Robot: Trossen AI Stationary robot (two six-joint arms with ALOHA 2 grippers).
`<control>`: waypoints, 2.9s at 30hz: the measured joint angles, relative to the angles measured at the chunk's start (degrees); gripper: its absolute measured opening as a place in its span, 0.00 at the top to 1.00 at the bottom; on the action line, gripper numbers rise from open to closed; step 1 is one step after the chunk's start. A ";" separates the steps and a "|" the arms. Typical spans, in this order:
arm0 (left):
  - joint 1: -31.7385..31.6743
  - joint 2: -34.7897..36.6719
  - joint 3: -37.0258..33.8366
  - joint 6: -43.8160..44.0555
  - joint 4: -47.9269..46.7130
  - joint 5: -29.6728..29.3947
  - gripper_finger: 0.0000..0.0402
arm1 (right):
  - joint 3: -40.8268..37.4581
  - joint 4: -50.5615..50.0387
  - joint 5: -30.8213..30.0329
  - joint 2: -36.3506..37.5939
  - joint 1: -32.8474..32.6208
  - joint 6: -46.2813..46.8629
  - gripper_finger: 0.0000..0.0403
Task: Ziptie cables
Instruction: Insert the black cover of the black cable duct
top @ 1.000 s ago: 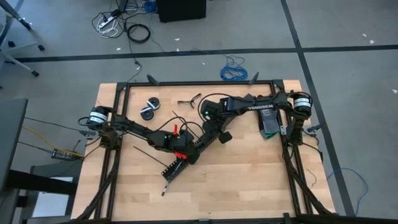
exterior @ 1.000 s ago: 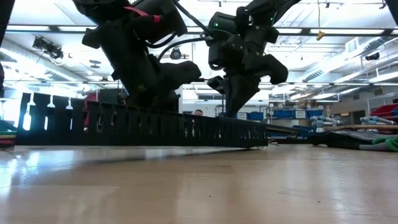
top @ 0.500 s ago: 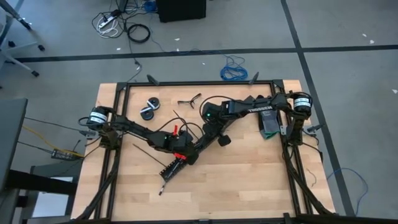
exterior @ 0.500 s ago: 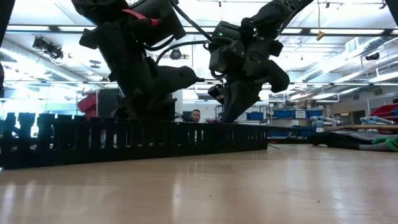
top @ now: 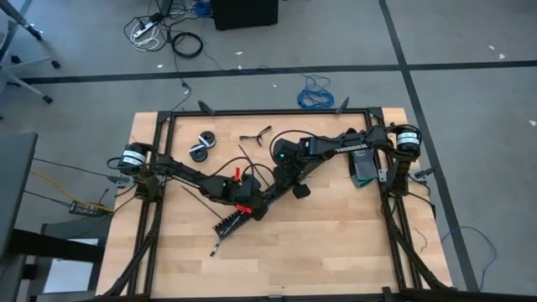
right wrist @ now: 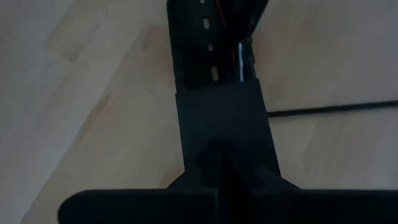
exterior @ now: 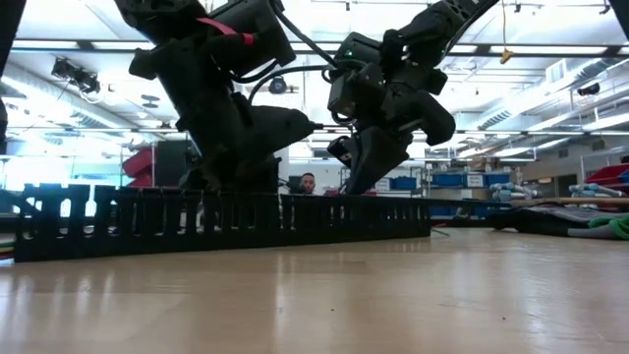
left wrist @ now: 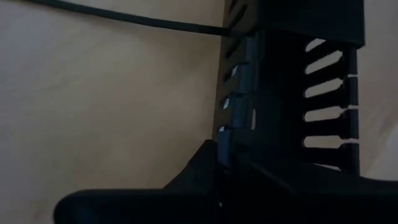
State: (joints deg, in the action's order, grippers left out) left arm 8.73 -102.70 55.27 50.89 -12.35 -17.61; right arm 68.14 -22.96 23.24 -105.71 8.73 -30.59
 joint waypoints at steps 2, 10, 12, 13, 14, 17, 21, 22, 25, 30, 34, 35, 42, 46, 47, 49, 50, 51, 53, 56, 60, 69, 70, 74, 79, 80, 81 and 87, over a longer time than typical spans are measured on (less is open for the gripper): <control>-0.01 -0.13 -0.02 -2.83 1.18 -0.52 0.99 | 0.00 -0.12 0.21 0.00 -0.07 0.05 1.00; -0.36 0.03 0.26 -4.94 3.16 0.92 0.80 | -0.04 -0.34 1.04 -0.19 -0.19 1.03 1.00; -0.33 0.17 0.36 -5.03 3.34 1.66 0.73 | -0.07 -0.41 1.01 -0.20 -0.39 1.03 1.00; -0.34 0.23 0.50 -5.05 2.75 1.99 0.69 | -0.07 -0.46 0.98 -0.20 -0.42 1.03 1.00; -0.48 0.30 0.67 -5.08 2.41 2.56 0.65 | -0.07 -0.48 0.97 -0.20 -0.42 1.00 1.00; -1.46 0.88 1.95 -4.27 -0.40 7.22 0.54 | -0.07 -0.63 0.78 -0.20 -0.41 0.57 1.00; -3.27 2.23 3.51 -5.52 -5.99 12.35 0.41 | -0.07 -0.44 0.98 -0.20 0.40 0.55 1.00; -3.75 2.90 3.68 -5.85 -6.44 12.45 0.38 | -0.07 -0.38 1.00 -0.20 0.53 0.53 1.00; -5.36 5.19 3.78 -5.96 -7.28 12.12 0.30 | -0.07 -0.28 1.09 -0.20 0.76 0.30 1.00; -7.35 7.01 4.09 -5.49 -6.21 14.69 0.21 | -0.07 0.29 1.71 -0.20 0.81 -0.05 1.00; -7.29 7.11 4.39 -4.08 -6.17 15.32 0.18 | -0.07 0.70 1.78 -0.20 1.07 -0.07 1.00; -7.16 7.11 4.39 -3.98 -5.78 15.33 0.18 | -0.07 0.70 1.88 -0.20 1.18 -0.09 1.00; -6.80 7.09 4.39 -9.45 -0.59 15.37 0.18 | -0.07 0.25 2.50 -0.20 2.53 -1.76 1.00; -6.80 7.09 4.39 -11.23 1.22 14.30 0.18 | -0.07 0.12 3.07 -0.20 3.17 -2.99 1.00; -6.75 7.08 4.39 -12.31 0.89 13.66 0.18 | -0.07 0.10 3.23 -0.20 3.34 -3.10 1.00; -6.54 6.75 4.39 -13.44 -0.71 11.36 0.18 | -0.07 0.00 3.37 -0.20 3.58 -3.29 1.00; -6.35 6.68 4.37 -13.46 -1.96 9.68 0.18 | -0.07 -0.07 3.46 -0.20 3.72 -3.56 1.00; -6.02 6.67 4.37 -13.43 -3.27 7.47 0.18 | -0.07 -0.09 3.53 -0.20 3.79 -3.56 1.00; -5.15 6.67 4.37 -13.18 -5.74 2.13 0.18 | -0.07 -0.15 3.55 -0.20 4.00 -3.58 1.00; -3.83 6.67 4.36 -13.27 -6.36 -2.26 0.20 | -0.07 -0.18 3.84 -0.20 4.36 -3.62 1.00; -2.39 6.67 5.34 -14.75 -6.15 -2.95 0.22 | -0.07 -0.20 4.00 -0.20 5.13 -3.73 1.00; -0.28 4.09 6.17 -19.38 -5.28 -6.48 0.25 | -0.07 -0.26 5.07 -0.20 6.45 -3.90 1.00; -0.36 3.39 6.23 -18.34 -4.93 -6.40 0.25 | -0.07 -0.30 5.07 -0.20 6.45 -3.90 1.00; -0.50 -0.19 8.18 -15.27 -6.38 -6.72 0.25 | -0.07 -0.35 5.09 -0.19 6.41 -3.71 1.00; -0.46 -2.94 12.35 -17.60 -6.90 -6.93 0.25 | -0.07 -0.37 5.09 -0.15 6.38 -3.58 1.00; -0.46 -3.73 12.85 -18.82 -6.90 -6.98 0.25 | -0.07 -0.35 5.09 -0.13 6.38 -3.58 1.00; -0.46 -4.37 13.54 -19.82 -6.77 -7.01 0.25 | -0.07 -0.30 5.07 -0.13 6.38 -3.58 1.00; -0.47 -7.60 15.37 -20.30 -8.28 -6.23 0.25 | -0.07 -0.38 5.11 -0.11 6.38 -3.50 1.00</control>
State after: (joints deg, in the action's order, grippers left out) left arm 8.26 -110.30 70.63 30.59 -20.64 -23.84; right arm 68.07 -23.34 28.36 -105.82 15.11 -34.09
